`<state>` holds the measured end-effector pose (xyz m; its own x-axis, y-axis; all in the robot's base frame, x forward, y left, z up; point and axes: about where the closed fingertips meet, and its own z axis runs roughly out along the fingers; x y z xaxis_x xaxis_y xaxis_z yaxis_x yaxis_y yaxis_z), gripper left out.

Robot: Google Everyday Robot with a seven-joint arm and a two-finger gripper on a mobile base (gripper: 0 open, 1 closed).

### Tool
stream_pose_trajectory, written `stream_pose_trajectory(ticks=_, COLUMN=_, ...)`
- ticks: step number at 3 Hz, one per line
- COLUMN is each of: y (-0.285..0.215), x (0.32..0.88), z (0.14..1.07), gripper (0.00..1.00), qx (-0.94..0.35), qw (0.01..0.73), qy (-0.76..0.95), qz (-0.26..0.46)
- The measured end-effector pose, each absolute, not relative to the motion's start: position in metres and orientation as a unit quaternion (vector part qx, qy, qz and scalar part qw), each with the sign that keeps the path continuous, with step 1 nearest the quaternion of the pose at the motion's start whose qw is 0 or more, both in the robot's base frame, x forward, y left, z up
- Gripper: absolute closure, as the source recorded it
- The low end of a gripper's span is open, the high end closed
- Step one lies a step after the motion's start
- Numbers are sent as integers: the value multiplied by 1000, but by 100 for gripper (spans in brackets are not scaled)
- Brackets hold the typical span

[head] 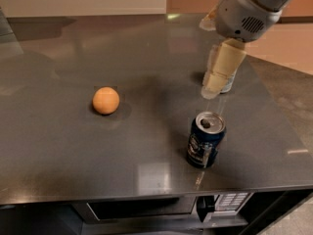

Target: Move orange near 7up can

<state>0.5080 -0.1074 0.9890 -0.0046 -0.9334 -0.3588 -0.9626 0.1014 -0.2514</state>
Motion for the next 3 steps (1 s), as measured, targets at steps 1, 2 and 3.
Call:
stream_pose_trajectory(ticks=1, y=-67, x=523, z=974, gripper=0, qx=-682, qw=221, qy=695, qz=57)
stream_pose_trajectory(ticks=2, y=-25, x=531, z=956, gripper=0, qx=-699, qw=217, qy=678, qz=67)
stream_pose_trajectory(ticks=3, y=15, x=536, z=929, gripper=0, qx=-713, qw=208, qy=665, qz=81)
